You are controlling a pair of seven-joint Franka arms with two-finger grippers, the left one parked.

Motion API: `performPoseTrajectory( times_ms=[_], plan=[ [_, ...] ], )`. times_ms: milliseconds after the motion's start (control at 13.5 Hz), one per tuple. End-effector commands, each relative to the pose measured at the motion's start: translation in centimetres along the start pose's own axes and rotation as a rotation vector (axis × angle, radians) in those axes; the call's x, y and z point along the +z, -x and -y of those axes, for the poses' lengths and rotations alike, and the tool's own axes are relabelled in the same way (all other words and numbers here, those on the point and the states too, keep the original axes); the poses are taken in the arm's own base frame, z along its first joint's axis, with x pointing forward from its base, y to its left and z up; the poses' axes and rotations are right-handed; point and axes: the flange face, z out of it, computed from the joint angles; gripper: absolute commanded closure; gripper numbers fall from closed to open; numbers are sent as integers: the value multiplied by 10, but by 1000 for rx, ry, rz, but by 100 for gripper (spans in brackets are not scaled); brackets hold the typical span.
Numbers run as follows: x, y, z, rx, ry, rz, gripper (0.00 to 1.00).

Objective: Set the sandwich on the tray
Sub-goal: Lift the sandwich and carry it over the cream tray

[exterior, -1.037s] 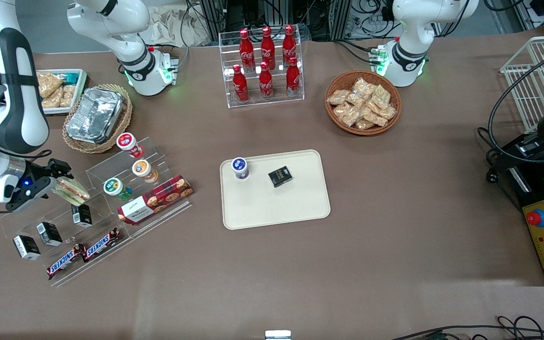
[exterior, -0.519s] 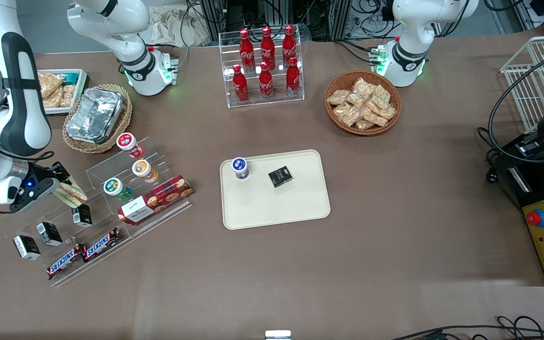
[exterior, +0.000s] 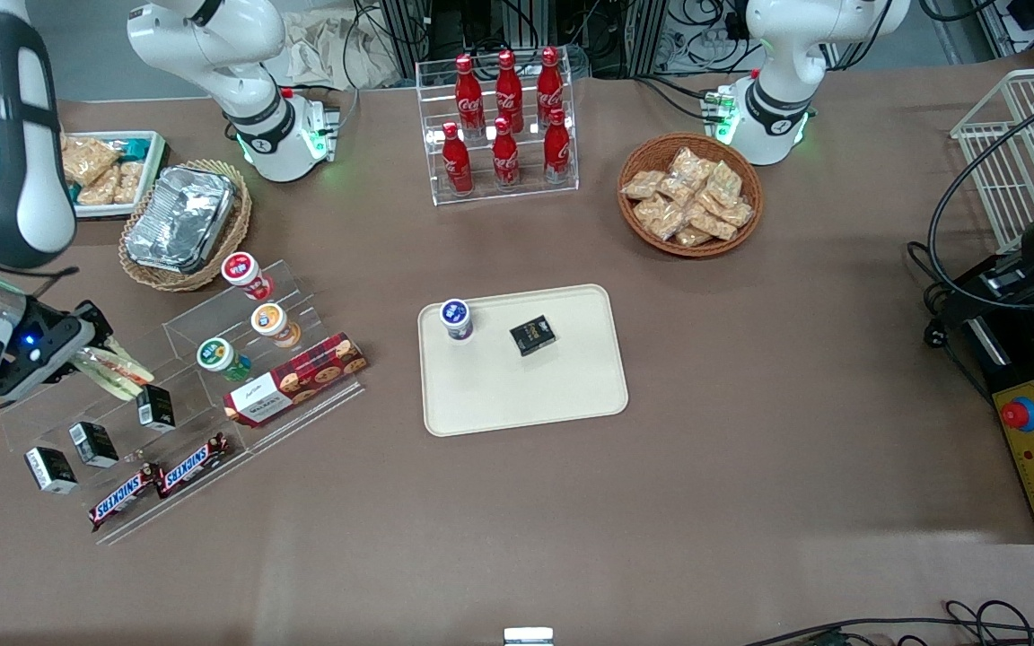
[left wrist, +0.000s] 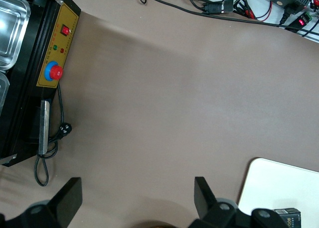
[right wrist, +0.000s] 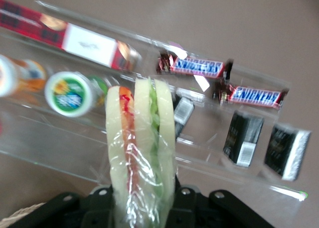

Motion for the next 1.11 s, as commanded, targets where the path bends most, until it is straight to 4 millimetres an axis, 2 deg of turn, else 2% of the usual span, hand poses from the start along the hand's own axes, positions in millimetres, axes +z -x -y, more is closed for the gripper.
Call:
performPoseTrajectory(
  times_ms=[0, 148, 370, 519, 667, 889, 1037],
  plan=[
    [-55, -61, 23, -145, 17, -11, 100],
    [-65, -100, 52, -232, 14, -16, 100],
    [-70, -167, 115, -413, 17, -27, 100],
    [-64, -207, 159, -503, 4, -43, 100],
    [-35, -244, 195, -579, -36, -42, 100],
    [5, -302, 252, -685, 12, -58, 100],
    [30, -337, 278, -727, 37, -78, 100]
  ],
)
